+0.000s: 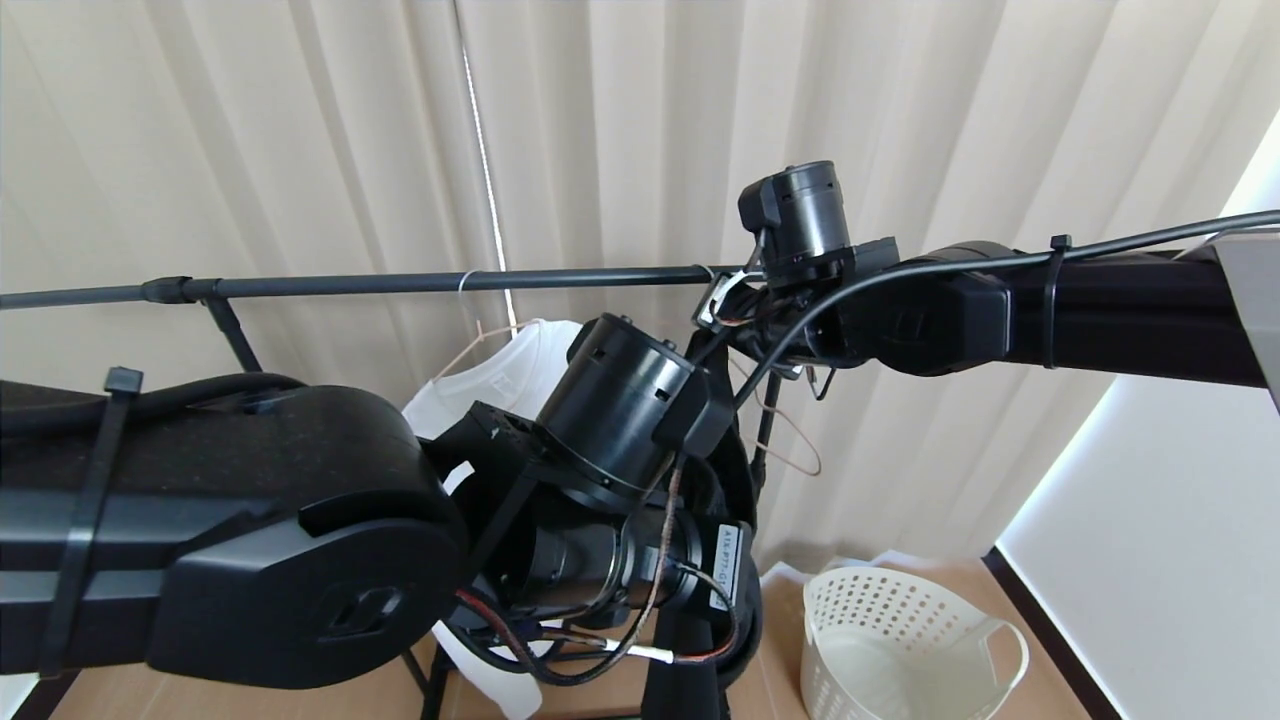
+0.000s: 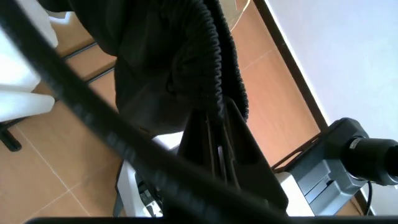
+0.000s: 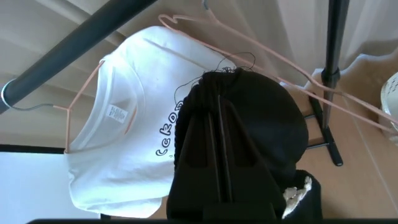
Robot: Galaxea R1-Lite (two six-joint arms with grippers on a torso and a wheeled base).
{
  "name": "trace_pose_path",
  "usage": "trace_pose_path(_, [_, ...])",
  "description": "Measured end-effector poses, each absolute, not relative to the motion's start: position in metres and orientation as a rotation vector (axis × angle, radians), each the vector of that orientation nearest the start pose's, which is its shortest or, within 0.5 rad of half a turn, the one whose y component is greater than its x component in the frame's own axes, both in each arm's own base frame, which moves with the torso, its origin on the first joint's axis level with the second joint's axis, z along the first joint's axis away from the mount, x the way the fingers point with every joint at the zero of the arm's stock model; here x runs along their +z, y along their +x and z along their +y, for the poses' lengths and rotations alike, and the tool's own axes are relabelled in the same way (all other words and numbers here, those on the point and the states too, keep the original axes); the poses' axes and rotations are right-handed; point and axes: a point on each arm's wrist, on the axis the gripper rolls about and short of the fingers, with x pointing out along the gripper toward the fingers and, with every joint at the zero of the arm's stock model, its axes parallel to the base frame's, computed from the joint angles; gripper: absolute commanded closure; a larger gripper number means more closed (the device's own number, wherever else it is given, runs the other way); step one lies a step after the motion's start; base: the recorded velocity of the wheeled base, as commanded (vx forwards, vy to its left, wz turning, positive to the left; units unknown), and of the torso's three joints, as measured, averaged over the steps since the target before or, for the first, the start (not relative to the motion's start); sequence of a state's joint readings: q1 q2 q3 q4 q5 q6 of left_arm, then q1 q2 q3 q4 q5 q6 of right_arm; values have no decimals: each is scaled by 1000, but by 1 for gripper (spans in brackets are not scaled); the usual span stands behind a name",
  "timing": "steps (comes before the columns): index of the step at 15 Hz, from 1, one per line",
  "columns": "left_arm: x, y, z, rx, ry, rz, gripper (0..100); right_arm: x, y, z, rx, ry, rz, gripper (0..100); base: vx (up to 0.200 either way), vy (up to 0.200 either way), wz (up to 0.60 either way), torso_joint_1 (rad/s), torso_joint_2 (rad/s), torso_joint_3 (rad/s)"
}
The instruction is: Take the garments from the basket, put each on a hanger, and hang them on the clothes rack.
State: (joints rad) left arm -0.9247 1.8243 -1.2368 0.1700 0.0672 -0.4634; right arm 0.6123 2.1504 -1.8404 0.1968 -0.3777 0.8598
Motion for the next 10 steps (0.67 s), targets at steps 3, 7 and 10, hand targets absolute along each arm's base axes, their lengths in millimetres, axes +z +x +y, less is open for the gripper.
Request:
trace_pose_path(3, [180,204,-263,-580,-25,851,100,222,367,243,14,594,512,100,0,0,0,0,0,0])
trace_pose_path(7, [173,216,-238,-459,-9,844,100,224,368,225,-33,527,543,100,0,0,0,0,0,0])
trace_pose_path(10, [176,234,-217,-400,-18,822,100,229,366,214,-46,497,541,100,0,0,0,0,0,0])
